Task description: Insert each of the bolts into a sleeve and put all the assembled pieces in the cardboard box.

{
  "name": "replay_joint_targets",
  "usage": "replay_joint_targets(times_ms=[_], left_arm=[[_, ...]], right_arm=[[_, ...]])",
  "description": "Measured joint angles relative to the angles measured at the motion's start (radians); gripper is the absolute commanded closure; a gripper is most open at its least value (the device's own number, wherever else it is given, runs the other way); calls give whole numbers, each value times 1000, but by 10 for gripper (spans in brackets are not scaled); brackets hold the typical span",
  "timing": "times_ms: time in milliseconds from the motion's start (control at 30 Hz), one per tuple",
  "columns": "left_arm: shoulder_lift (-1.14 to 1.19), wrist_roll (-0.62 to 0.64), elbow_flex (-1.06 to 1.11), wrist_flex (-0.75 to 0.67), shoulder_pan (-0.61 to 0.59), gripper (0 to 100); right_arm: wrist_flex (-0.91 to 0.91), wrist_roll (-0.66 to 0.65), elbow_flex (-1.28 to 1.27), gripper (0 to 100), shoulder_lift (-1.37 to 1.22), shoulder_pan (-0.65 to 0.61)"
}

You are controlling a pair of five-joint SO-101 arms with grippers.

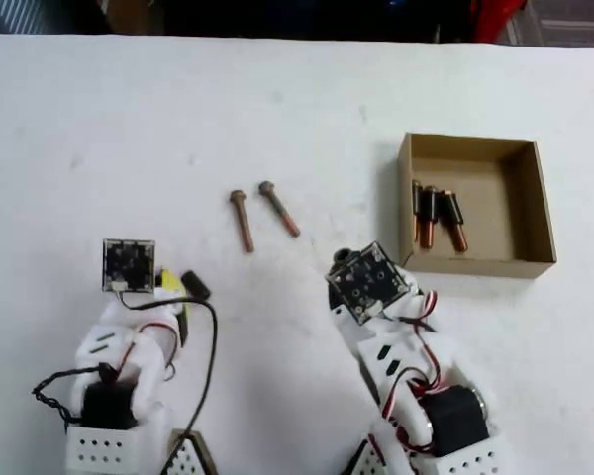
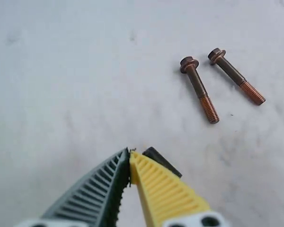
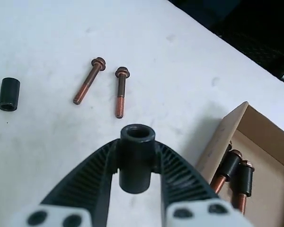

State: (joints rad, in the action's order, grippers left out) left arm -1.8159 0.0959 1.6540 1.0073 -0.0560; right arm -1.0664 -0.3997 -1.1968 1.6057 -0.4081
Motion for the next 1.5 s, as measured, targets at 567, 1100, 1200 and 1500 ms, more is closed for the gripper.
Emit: replay_joint_targets(times_ms=[567, 1100, 1200, 1500], left_arm=[[0, 11, -61, 75, 6, 978], [-5, 11, -222, 167, 34, 978], [63, 40, -255, 167, 34, 978], [552, 120, -592, 167, 129, 978]], right_arm=[[229, 130, -278, 981, 184, 8], [494, 229, -376, 981, 184, -37], [494, 229, -376, 981, 184, -69], [494, 229, -376, 981, 184, -71]])
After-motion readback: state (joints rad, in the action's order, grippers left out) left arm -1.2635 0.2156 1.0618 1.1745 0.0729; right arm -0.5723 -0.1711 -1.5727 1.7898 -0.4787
